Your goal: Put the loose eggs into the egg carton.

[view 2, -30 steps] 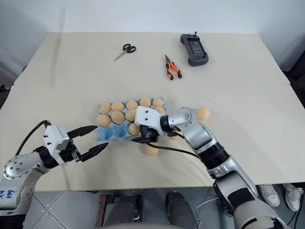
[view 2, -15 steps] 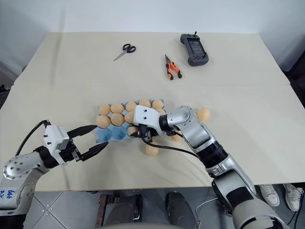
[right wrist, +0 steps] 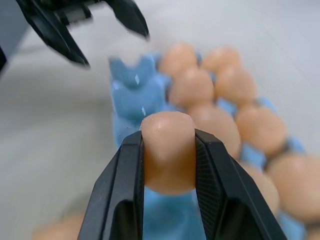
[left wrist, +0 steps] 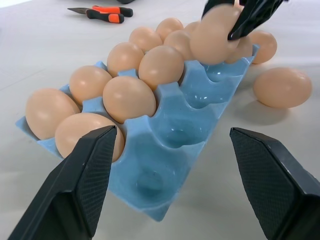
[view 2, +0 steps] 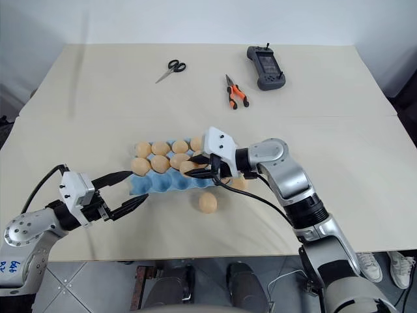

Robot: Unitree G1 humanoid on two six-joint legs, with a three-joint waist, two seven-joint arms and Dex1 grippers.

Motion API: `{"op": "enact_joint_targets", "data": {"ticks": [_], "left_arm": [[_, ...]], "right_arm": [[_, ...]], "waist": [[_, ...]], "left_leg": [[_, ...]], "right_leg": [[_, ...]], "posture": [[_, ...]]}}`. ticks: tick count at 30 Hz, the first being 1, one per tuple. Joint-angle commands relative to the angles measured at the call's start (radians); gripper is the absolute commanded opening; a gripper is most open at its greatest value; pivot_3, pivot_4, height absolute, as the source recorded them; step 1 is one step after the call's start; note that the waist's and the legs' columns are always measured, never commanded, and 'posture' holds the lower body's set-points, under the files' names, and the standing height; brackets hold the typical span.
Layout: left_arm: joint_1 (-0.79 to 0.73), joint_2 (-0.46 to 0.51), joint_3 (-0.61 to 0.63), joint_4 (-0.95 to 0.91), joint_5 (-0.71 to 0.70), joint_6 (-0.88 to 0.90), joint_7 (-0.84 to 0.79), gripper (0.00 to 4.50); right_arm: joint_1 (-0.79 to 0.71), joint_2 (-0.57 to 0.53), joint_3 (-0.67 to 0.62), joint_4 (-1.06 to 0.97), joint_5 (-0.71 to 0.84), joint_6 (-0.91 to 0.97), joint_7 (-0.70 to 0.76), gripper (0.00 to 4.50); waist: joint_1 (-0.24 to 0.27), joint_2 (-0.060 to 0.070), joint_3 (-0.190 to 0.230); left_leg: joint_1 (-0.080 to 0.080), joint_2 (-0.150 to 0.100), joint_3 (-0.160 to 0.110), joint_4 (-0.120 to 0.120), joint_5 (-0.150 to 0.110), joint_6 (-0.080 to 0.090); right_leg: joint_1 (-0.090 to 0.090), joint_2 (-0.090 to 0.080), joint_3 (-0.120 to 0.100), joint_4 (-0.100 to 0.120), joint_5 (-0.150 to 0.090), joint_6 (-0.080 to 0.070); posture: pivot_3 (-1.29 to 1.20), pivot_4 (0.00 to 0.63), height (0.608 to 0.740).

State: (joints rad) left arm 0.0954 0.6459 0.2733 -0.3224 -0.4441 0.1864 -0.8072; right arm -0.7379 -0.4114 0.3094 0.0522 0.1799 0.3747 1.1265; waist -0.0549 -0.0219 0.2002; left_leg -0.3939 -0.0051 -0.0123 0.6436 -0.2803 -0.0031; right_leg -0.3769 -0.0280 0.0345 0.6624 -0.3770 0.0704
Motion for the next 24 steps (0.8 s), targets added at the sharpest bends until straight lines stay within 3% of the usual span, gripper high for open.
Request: {"op": "enact_joint_targets", "data": {"ticks": [1, 4, 5, 13, 18, 24], "left_arm": [[-0.007, 0.004, 0.014, -0.03, -0.015, -0.006, -0.003, 3.85], [-0.012, 0.006, 0.014, -0.025, -0.015, -0.006, -0.007, 3.85], [-0.012, 0.006, 0.014, -0.024, -0.015, -0.006, -0.008, 3.85], [-0.025, 0.008, 0.006, -0.019, -0.013, -0.004, -0.015, 3.85], [-0.055, 0.004, -0.02, -0.014, -0.017, 0.015, -0.022, 3.85], [-0.106, -0.005, -0.092, 0.027, 0.008, 0.002, -0.051, 3.85]], "right_arm": [[0.005, -0.02, 0.0, -0.009, -0.01, -0.021, 0.005, 1.0], [0.017, -0.03, 0.014, -0.021, -0.013, -0.012, 0.018, 1.0], [0.018, -0.03, 0.014, -0.025, -0.013, -0.01, 0.017, 1.7], [0.029, -0.04, -0.004, -0.054, -0.005, -0.005, 0.006, 4.46], [0.161, -0.096, -0.2, -0.225, 0.14, 0.007, -0.023, 4.48], [0.455, -0.186, -0.445, -0.306, 0.157, -0.073, -0.128, 4.48]], "waist": [[0.0, 0.0, 0.0], [0.0, 0.0, 0.0], [0.0, 0.0, 0.0], [0.002, 0.0, 0.0], [0.016, 0.0, 0.0], [0.039, 0.0, 0.0]], "left_leg": [[0.0, 0.0, 0.0, 0.0, 0.0, 0.0], [0.0, 0.0, 0.0, 0.0, 0.0, 0.0], [0.0, 0.0, 0.0, 0.0, 0.0, 0.0], [0.0, 0.0, 0.0, 0.0, 0.0, 0.0], [-0.001, 0.0, -0.001, 0.0, 0.0, 0.0], [-0.004, 0.0, -0.002, 0.002, -0.002, 0.001]], "right_leg": [[0.0, 0.0, 0.0, 0.0, 0.0, 0.0], [0.0, 0.0, 0.0, 0.0, 0.0, 0.0], [0.0, 0.0, 0.0, 0.0, 0.0, 0.0], [0.0, 0.0, 0.0, 0.0, 0.0, 0.0], [0.0, 0.0, -0.001, -0.001, 0.0, 0.0], [0.001, 0.0, -0.002, -0.004, 0.0, 0.0]], "posture": [[0.0, 0.15, 0.74], [0.0, 0.15, 0.74], [0.0, 0.15, 0.74], [0.0, 0.15, 0.74], [0.0, 0.15, 0.74], [0.0, 0.15, 0.74]]}}
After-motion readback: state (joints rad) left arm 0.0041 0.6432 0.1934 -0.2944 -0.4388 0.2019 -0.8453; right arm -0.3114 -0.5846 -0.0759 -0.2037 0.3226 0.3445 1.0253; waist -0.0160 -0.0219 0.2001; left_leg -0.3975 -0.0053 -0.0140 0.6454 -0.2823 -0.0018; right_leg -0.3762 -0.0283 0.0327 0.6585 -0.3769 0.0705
